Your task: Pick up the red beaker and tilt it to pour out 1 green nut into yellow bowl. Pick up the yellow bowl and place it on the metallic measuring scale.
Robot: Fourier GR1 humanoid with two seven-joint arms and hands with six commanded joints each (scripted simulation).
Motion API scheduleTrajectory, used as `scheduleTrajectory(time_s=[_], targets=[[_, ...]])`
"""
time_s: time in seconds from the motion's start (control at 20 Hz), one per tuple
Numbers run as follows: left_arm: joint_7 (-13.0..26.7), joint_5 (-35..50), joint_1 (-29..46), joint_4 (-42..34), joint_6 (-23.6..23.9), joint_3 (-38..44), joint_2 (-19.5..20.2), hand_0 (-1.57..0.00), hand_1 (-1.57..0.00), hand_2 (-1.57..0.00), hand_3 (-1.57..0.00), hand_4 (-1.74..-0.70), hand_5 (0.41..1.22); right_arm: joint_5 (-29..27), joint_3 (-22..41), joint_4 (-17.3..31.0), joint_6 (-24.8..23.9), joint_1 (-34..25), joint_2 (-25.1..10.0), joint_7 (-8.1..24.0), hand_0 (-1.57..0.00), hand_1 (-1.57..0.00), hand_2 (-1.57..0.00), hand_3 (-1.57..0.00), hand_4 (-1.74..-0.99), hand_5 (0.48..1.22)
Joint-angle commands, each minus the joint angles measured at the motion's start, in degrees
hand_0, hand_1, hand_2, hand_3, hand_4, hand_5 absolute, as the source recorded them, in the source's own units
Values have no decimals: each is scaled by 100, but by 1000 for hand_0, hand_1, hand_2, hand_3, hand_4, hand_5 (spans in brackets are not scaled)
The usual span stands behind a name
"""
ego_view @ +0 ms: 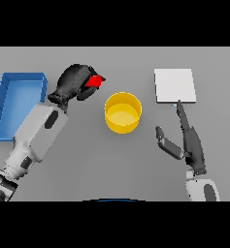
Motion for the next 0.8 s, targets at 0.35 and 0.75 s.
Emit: scheduleTrajectory(time_s=[0.35,0.75], targets=[[63,-1430,-1260,609,-1323,-1541,249,-1570,-1570,-1570,-1570,-1612,1210,46,48,65,-42,-37,81,-104,1,1,1,1,-1063,681],[-145,-2600,-2156,1360,-1912,-2650,86,-1571,-1571,-1571,-1571,-1705,1219,-17,23,135,51,-154,47,86,1,1,1,1,-1069,689]])
